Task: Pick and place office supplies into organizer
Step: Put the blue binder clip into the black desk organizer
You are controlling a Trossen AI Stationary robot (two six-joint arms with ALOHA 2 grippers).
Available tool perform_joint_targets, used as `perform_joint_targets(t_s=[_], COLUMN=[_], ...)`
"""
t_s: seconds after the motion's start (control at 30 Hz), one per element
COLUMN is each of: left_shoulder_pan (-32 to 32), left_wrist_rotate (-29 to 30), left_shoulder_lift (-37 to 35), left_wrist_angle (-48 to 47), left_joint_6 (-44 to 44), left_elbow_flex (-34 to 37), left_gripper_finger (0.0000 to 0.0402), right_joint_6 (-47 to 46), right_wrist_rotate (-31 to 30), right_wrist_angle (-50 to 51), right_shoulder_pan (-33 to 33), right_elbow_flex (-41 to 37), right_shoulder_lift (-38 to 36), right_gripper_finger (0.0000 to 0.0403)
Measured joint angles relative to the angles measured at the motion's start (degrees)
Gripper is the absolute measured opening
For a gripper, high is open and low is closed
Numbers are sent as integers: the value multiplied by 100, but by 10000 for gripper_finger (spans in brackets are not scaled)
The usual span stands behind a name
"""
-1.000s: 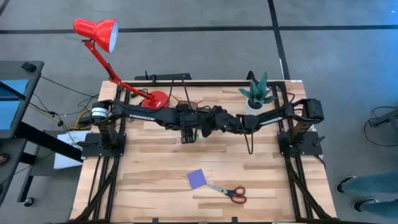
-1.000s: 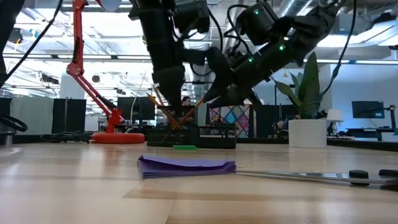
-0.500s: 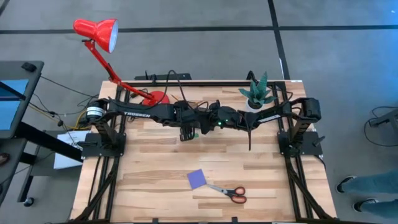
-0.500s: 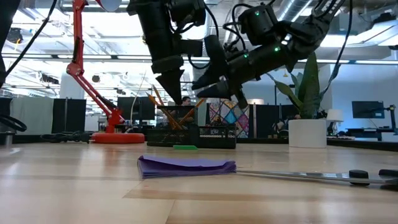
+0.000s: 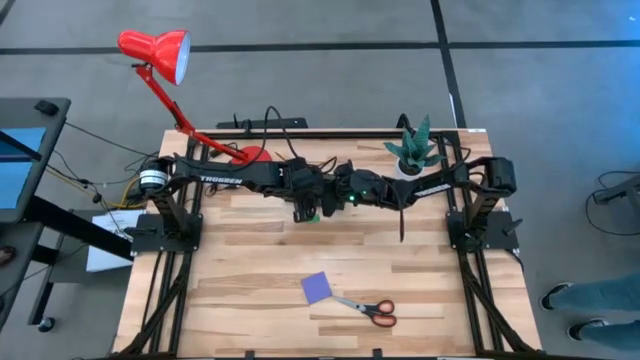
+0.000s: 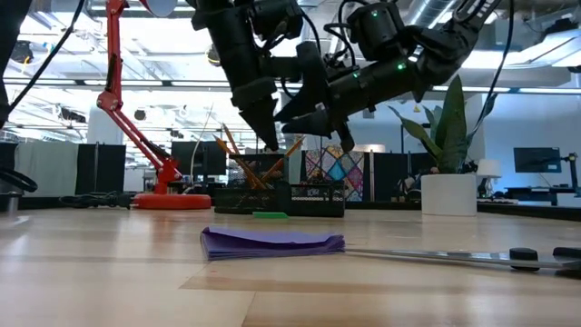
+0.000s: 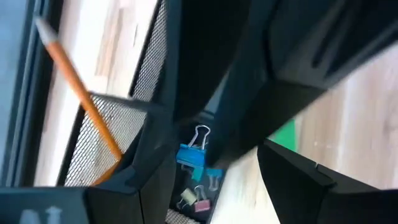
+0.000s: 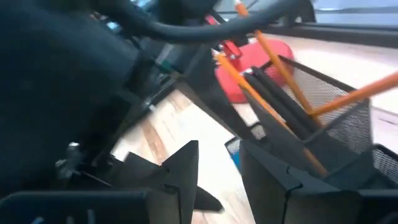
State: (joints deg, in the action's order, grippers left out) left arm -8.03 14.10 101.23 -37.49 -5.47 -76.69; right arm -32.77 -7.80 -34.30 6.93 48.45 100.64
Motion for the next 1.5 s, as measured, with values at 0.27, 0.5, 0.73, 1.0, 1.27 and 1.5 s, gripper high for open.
perform_joint_targets(t_s=[0.27,0.5,0.73,1.0,1.27,1.5], left_shoulder_pan=[-22,-22,-23,-33,-38,-100], left_wrist_rotate=[223,225,272,331,221,267], left_shoulder_lift=[0,0,7,0,-40,-406], left_wrist_angle=[-180,-120,-317,-646,-381,551], left_joint_6=[90,44,-96,3,409,688], left_elbow_flex=[0,0,4,4,327,1044], left_gripper_finger=[217,217,217,217,217,217], right_joint_6=[-164,-201,-191,-53,83,264], right_wrist_rotate=[-277,-301,-162,17,-515,-1025], right_wrist_angle=[220,257,-79,-174,215,1417], right_shoulder_pan=[45,110,95,144,20,-134], right_elbow_flex=[11,15,182,404,367,367], right_shoulder_lift=[0,0,420,649,425,-309], right_gripper_finger=[113,113,113,113,113,113])
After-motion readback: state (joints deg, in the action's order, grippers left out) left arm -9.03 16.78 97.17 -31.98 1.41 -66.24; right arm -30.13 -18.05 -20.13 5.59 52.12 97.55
